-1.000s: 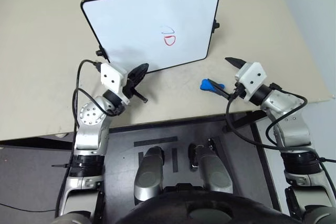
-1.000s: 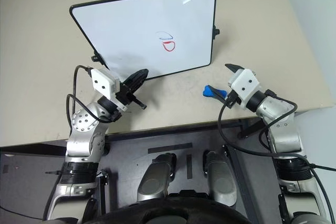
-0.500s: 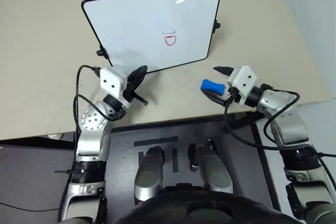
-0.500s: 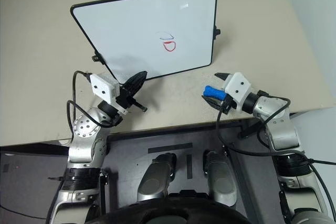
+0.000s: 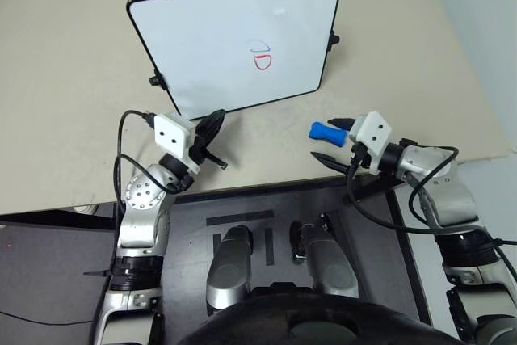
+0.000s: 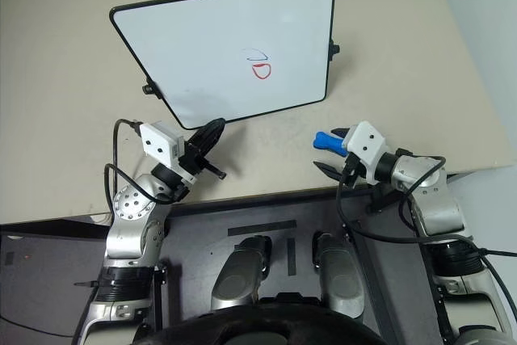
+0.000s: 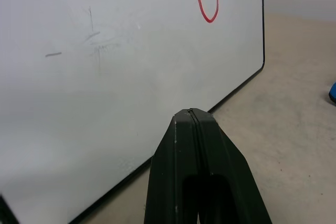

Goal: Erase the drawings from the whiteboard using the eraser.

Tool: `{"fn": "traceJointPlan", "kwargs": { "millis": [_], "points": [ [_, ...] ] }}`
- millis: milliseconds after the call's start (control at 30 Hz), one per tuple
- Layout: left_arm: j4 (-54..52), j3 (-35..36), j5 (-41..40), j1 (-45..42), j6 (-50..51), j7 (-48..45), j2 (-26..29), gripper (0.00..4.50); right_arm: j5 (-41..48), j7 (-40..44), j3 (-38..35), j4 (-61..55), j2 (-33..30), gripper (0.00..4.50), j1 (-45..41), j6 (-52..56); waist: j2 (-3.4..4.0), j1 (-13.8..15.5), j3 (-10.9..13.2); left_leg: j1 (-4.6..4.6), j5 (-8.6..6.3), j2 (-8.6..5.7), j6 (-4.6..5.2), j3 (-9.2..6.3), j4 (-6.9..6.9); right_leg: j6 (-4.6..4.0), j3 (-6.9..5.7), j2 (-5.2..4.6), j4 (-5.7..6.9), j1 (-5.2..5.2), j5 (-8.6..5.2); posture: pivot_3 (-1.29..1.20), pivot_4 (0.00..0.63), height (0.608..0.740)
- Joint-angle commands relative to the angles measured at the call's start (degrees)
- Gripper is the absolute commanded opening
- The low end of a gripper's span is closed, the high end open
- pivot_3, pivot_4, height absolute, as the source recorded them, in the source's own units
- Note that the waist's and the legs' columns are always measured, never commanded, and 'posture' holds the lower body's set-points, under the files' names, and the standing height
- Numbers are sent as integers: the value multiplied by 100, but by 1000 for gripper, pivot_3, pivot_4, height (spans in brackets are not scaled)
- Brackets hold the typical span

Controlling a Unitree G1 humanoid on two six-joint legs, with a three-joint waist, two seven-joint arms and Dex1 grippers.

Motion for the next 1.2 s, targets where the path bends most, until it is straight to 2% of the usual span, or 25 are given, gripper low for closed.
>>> {"fn": "traceJointPlan", "kwargs": {
  "millis": [33,467,867,1200],
  "points": [
    [-255,-21,-21,-42,-80,33,-33,0,-24,-1,-9,-202,-75,4252,5,-41,0,-1,0,0,0,0,0,0,0,1,0,0,0,0,0,0,150,740],
    [-222,-8,-36,-72,-78,3,-8,0,-207,-214,-30,-369,5,4252,42,-203,0,-1,0,1,1,0,0,0,1,2,0,0,1,0,-1,0,150,740],
    [-182,-41,-29,-110,-94,0,-40,0,-198,-47,82,-474,-115,4252,191,-175,0,0,0,1,1,0,0,0,1,2,0,0,0,0,-1,0,150,740],
    [-162,-51,-17,-134,-97,-4,-60,0,-309,-92,222,-49,-120,4252,67,-158,0,-1,0,2,1,0,0,1,2,16,0,0,0,2,-9,0,150,740]
  ]
}}
